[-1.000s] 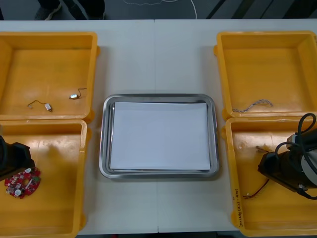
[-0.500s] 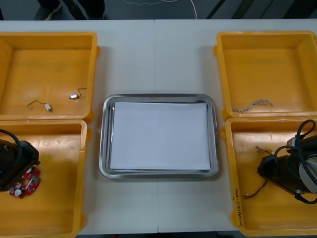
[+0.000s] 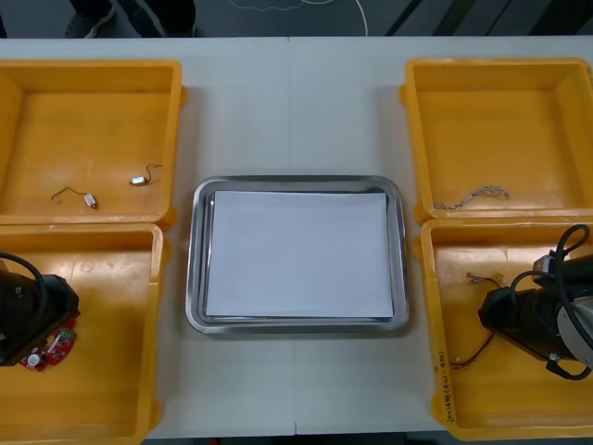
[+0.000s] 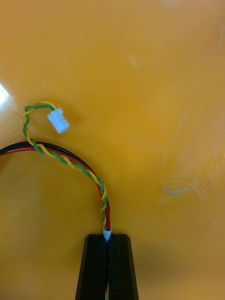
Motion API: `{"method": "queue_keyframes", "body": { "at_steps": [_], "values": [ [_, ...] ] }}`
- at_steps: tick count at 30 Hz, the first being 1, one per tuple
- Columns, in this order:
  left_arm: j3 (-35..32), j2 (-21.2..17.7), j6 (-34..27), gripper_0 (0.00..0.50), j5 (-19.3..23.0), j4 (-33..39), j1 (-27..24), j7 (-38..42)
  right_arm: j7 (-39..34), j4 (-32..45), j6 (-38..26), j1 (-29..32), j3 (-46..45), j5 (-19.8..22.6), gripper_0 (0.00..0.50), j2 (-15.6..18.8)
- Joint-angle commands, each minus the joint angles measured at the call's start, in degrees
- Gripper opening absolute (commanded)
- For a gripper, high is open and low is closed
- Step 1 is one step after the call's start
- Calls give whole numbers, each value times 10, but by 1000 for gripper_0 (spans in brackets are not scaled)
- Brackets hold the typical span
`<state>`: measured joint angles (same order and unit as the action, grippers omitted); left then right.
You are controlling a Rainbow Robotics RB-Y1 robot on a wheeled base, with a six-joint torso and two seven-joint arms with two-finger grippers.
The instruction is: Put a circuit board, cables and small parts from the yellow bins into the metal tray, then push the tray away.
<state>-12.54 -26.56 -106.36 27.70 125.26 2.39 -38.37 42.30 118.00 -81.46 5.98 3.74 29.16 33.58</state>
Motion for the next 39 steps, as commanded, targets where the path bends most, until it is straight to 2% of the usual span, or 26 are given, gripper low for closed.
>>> {"method": "queue_keyframes", "body": {
  "at_steps": [1, 5, 14, 19, 23, 31, 39],
  "values": [
    [7, 6, 25, 500, -8, 18, 31, -18, -8, -11, 12, 11, 13, 5, 0, -4],
    [7, 13, 45, 500, -12, 18, 41, -18, -6, -3, 3, 11, 10, 7, 0, 0],
    [7, 33, 75, 500, -26, 17, 52, -24, -6, 91, -99, 4, -6, 26, 0, 21],
    [7, 42, 86, 500, -34, 17, 59, -28, 0, 133, -135, -3, -33, 78, 0, 33],
    [10, 44, 102, 500, -37, 15, 68, -32, 9, 157, -156, -15, -41, 98, 0, 44],
    [16, 44, 110, 500, -41, 11, 74, -33, 9, 195, -217, -69, -38, 132, 0, 57],
    [21, 44, 121, 500, -46, 1, 74, -33, -6, 202, -260, -140, -33, 168, 0, 50]
  ]
}}
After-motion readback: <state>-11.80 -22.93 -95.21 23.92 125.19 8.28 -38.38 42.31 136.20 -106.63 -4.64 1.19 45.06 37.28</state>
